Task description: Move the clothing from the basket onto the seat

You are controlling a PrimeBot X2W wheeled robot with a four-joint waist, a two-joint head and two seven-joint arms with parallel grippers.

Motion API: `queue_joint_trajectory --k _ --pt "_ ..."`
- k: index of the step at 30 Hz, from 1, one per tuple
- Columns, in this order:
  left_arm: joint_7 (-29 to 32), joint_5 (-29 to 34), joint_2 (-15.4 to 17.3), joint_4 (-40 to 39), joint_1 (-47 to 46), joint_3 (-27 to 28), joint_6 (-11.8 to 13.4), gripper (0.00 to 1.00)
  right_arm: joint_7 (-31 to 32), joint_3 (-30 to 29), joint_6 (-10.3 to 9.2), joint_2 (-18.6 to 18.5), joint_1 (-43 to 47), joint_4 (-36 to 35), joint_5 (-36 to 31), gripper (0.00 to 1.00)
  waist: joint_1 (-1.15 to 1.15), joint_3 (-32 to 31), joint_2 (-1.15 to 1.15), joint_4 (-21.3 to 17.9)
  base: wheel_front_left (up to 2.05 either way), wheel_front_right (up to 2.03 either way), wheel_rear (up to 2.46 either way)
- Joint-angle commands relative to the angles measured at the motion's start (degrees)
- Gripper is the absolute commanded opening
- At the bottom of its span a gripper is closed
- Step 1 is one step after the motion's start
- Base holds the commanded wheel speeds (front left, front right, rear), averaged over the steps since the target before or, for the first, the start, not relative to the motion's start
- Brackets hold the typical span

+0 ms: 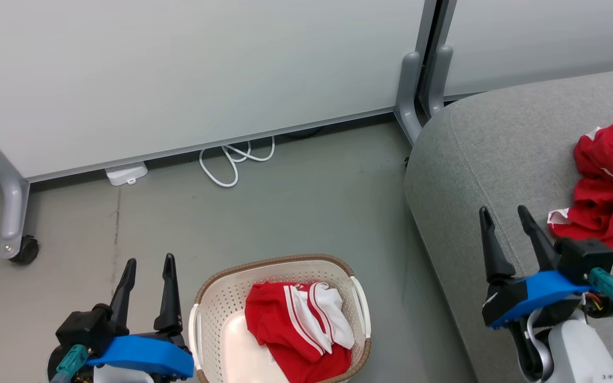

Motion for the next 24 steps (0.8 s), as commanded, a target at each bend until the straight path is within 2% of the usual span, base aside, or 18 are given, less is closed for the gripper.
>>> queue_joint_trajectory --k 1,11,24 --pt "-0.3 0.4 -0.1 0.1 0.7 0.7 0.0 1.0 0.3 0.5 0.03 0.3 1.5 -0.9 -0.2 1.0 0.01 -0.3 -0.01 0.3 0.0 0.0 0.0" --pt "-0.3 1.4 -0.7 0.8 1.8 3.3 0.0 1.0 0.9 4.4 0.03 0.5 4.8 -4.6 1.9 1.0 0.01 -1.0 -0.01 1.5 0.0 0.0 0.0" --pt "-0.3 1.8 -1.1 1.3 2.4 3.2 0.0 1.0 1.4 5.0 0.03 0.5 5.7 -5.8 2.7 1.0 0.01 -1.0 -0.01 2.0 0.0 0.0 0.0"
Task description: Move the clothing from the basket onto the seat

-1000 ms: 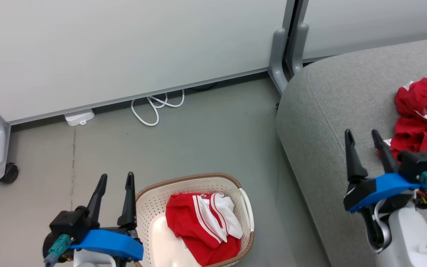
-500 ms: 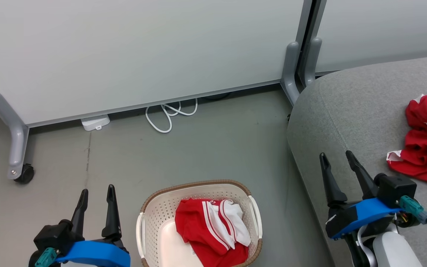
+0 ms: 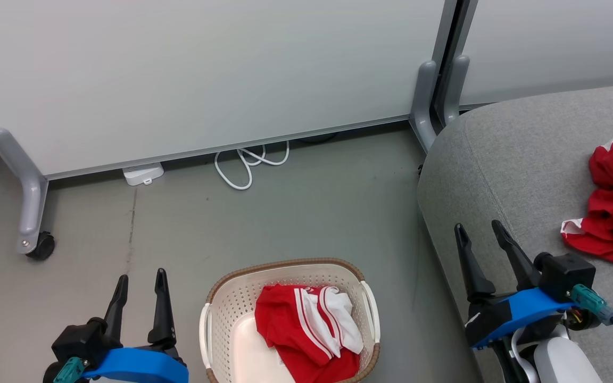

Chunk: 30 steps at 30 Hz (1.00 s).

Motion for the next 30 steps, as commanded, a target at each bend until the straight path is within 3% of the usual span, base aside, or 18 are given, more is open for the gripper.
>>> queue_joint_trajectory --k 1,18,30 --pt "-0.3 0.1 0.0 0.1 0.6 0.0 0.0 1.0 -0.1 0.2 0.03 0.0 1.1 -0.1 0.1 1.0 0.0 0.0 0.0 -0.1 0.0 0.0 0.0" --pt "-0.3 0.0 0.3 0.1 0.1 -1.4 0.0 1.0 0.3 1.6 0.03 0.0 -0.2 -0.7 0.9 1.0 0.0 2.0 0.0 -1.4 0.0 0.0 0.0" --pt "-0.3 -2.0 2.2 4.3 -8.6 -6.8 0.0 1.0 0.5 3.8 0.03 0.0 -8.2 -5.0 -1.0 1.0 0.0 17.2 0.0 -6.2 0.0 0.0 0.0"
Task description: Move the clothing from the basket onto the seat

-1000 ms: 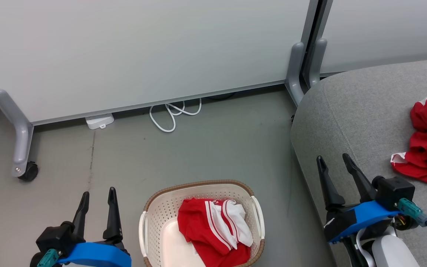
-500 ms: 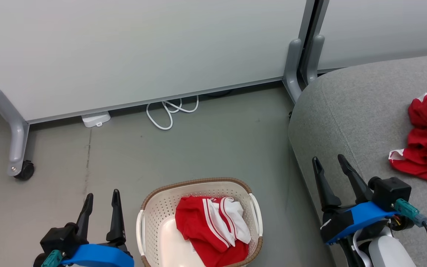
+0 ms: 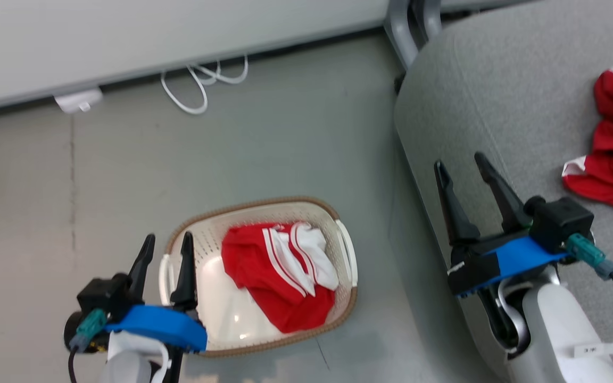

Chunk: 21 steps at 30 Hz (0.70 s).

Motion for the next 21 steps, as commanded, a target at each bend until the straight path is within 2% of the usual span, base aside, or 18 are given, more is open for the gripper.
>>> queue_joint_trajectory --k 1,9,13,21 --pt "-0.3 -0.6 0.3 0.3 -1.8 -0.4 0.0 1.0 0.0 0.2 0.03 0.0 -1.2 -0.6 -0.2 1.0 -0.01 5.9 0.0 -2.4 0.0 0.0 0.0" --pt "-0.3 -3.5 1.8 9.0 -13.4 -6.7 0.0 1.0 -1.6 3.1 0.03 0.0 -8.1 -1.9 1.2 1.0 -0.01 17.5 0.0 -5.6 0.0 0.0 0.0" --pt "-0.3 -5.1 2.9 15.9 -20.0 -10.9 0.0 1.0 -2.8 5.3 0.03 0.0 -11.4 -2.4 3.0 1.0 -0.01 23.3 0.0 -7.7 0.0 0.0 0.0" --pt "0.6 -7.6 4.2 27.7 -29.7 -12.9 0.0 1.0 -4.7 8.7 0.03 0.0 -16.6 -3.3 5.8 1.0 -0.01 31.4 0.0 -10.7 0.0 0.0 0.0"
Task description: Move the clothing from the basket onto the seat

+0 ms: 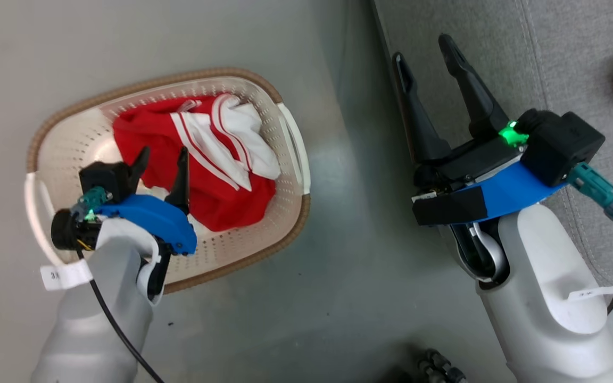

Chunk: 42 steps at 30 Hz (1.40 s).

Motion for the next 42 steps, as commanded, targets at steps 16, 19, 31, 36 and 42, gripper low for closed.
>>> queue_joint_trajectory --k 16,19,31,36,42 --pt "0.4 -0.5 -0.4 14.4 -13.9 -2.0 1.3 1.0 -2.4 0.3 0.03 0.1 -1.5 -1.0 1.5 1.0 -0.02 10.9 0.0 -3.1 0.0 0.0 0.0" --pt "0.7 -0.3 -1.4 16.7 -15.2 -2.3 2.2 1.0 -2.5 0.2 0.03 0.1 -1.1 -1.3 1.5 1.0 -0.02 11.3 0.0 -3.0 0.0 0.0 0.0" --pt "-0.2 1.0 -1.0 20.2 -16.9 -3.8 4.6 1.0 -2.6 0.8 0.03 0.1 -1.3 -1.1 2.2 1.0 -0.02 12.4 0.0 -2.5 0.0 0.0 0.0" --pt "-0.5 1.2 1.1 18.9 -16.6 -2.7 8.0 1.0 -2.8 1.5 0.03 0.1 -2.7 -0.4 2.8 1.0 -0.02 12.1 0.0 -2.7 0.0 0.0 0.0" --pt "-0.2 -0.9 0.9 19.7 -14.9 -0.9 7.8 1.0 -2.9 1.7 0.03 0.1 -3.0 -0.3 2.8 1.0 -0.02 11.7 0.0 -2.8 0.0 0.0 0.0"
